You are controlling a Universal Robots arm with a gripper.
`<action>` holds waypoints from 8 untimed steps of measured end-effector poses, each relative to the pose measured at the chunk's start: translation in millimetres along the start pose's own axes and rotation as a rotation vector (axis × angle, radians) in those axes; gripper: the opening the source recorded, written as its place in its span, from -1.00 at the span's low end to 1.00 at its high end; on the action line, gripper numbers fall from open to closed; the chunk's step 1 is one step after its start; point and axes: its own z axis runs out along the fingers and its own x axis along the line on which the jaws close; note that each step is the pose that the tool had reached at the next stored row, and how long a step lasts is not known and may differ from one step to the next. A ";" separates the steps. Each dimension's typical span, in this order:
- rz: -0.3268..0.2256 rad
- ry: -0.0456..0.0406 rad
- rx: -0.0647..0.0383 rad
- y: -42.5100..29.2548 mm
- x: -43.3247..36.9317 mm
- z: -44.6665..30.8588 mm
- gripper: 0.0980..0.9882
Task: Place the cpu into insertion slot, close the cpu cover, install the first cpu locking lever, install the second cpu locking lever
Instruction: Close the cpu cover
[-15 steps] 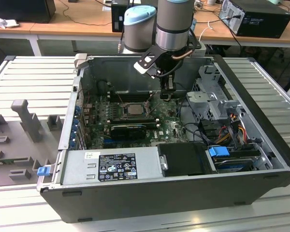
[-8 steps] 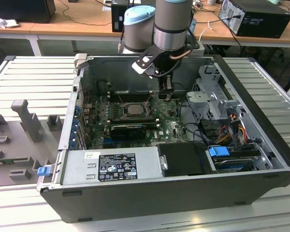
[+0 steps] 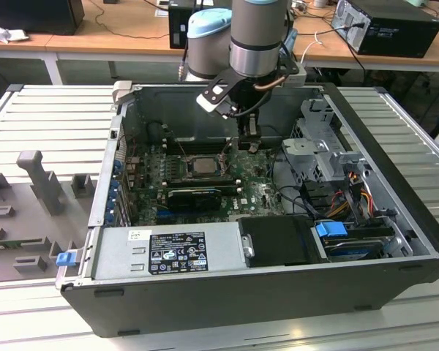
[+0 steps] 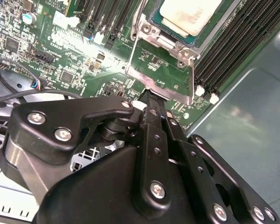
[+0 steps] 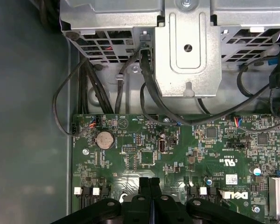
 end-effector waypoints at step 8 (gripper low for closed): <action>0.000 0.0001 0.000 -1.4 0.0 0.3 -0.98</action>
